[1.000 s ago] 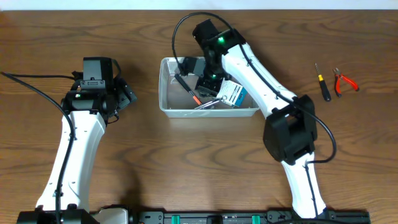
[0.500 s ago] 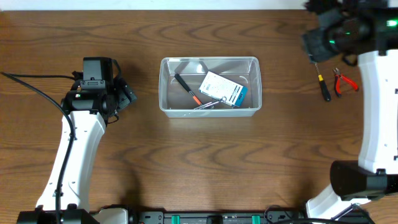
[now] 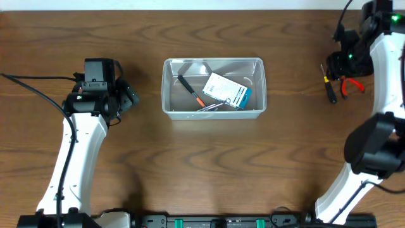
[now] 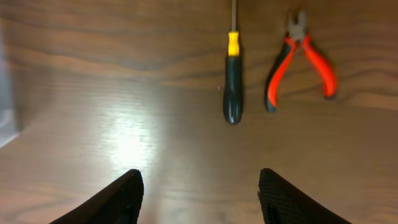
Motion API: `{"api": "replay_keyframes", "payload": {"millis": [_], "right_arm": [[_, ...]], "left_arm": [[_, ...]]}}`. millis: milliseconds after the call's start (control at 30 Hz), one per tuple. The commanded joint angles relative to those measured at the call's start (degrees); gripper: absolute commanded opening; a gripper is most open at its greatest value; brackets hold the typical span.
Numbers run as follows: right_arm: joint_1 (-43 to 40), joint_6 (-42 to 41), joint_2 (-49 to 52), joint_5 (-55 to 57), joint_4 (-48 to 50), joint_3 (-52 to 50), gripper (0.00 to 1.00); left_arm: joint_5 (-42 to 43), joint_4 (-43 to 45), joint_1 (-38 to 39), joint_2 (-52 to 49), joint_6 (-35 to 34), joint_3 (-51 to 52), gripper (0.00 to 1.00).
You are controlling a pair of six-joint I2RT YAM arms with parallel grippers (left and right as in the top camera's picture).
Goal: Pack container
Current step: 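Lower the right gripper onto the yellow-black screwdriver handle and grasp it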
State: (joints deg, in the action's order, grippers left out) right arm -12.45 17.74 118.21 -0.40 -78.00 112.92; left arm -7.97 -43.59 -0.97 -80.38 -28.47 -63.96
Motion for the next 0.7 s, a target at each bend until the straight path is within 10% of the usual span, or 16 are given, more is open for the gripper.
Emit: {"api": "replay_keyframes", "payload": {"millis": [0, 667], "right_arm": [[-1.46, 0.92, 3.32, -0.02, 2.60, -3.91, 0.62], [-1.84, 6.36, 6.95, 0.22, 19.39, -13.94, 0.64]], "left_arm": [[-1.11, -0.22, -0.24, -0.48, 0.35, -0.61, 0.98], [-1.11, -0.22, -0.24, -0.48, 0.35, -0.61, 0.98]]}}
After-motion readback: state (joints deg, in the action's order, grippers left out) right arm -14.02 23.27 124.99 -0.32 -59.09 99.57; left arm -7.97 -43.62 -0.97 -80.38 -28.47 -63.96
